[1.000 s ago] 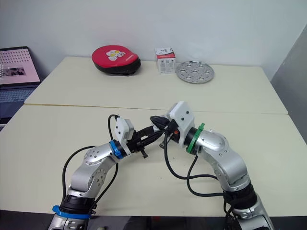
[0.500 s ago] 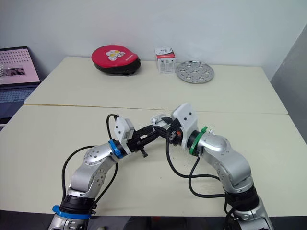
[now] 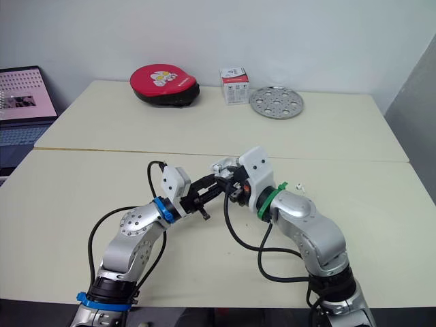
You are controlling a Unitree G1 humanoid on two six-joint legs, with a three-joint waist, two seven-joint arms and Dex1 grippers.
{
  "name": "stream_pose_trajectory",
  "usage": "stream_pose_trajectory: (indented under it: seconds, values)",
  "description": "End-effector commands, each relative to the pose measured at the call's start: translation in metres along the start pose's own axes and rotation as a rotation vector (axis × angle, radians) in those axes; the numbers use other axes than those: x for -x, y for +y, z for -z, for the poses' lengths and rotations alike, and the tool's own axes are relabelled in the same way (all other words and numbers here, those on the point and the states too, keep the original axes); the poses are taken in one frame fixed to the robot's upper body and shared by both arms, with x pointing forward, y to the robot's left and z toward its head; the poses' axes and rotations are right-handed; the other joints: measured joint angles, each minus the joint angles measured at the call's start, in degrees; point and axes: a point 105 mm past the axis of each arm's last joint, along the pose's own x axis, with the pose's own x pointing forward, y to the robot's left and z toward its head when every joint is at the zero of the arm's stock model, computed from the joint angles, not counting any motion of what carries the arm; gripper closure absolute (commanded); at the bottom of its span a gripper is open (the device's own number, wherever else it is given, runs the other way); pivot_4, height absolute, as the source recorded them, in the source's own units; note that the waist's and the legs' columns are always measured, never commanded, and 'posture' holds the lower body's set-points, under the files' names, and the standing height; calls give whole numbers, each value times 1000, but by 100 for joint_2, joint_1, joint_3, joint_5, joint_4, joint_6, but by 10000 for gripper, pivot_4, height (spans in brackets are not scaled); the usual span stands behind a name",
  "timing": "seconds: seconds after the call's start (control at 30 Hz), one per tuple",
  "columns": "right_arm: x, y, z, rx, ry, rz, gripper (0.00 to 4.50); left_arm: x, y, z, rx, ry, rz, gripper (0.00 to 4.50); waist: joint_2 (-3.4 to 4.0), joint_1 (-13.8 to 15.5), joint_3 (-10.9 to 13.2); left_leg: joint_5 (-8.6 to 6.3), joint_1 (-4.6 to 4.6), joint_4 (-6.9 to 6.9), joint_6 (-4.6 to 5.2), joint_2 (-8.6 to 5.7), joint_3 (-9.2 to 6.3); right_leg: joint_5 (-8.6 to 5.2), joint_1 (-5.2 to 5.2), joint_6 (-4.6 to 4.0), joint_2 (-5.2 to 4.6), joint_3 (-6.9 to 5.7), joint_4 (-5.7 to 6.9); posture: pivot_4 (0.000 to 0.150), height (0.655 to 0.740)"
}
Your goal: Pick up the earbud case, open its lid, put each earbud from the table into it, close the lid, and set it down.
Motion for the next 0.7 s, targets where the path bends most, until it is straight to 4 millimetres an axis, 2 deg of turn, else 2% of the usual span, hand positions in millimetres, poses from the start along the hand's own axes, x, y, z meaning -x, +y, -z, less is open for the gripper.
stream_pose_trajectory:
  seconds: [0.03, 0.2, 0.3, 0.43, 0.7]
  values:
    - [-3, 4, -13, 22, -52, 0, 26220, -4, 0, -14, -45, -56, -2, 37196, 0, 0, 0, 0, 0, 0, 0, 0, 0, 0, 0, 0, 0, 0, 0, 1500, 7400]
    - [-7, 4, -12, 3, -52, 8, 26220, -5, -1, -12, -53, -57, -3, 37196, 0, 0, 0, 0, -2, -1, 0, 0, 1, 0, -3, 0, 0, 0, -2, 1500, 7400]
    - [-8, 4, -11, -1, -50, 12, 32339, -5, -2, -12, -58, -57, -4, 37196, 0, 0, 0, 0, -3, -1, 0, 0, 1, 0, -4, 0, 0, 1, -2, 1500, 7400]
    - [-7, 3, -10, 0, -46, 17, 45000, -5, -1, -12, -61, -57, -11, 37196, 0, 0, 0, 0, -4, -1, 0, 0, 1, 0, -4, 0, 0, 1, -2, 1500, 7400]
    - [-6, 3, -10, 2, -52, 19, 45000, -5, 2, -11, -44, -63, -36, 37196, 0, -1, 0, 0, -4, -2, 0, 0, 1, 0, -5, 0, 0, 0, -2, 1500, 7400]
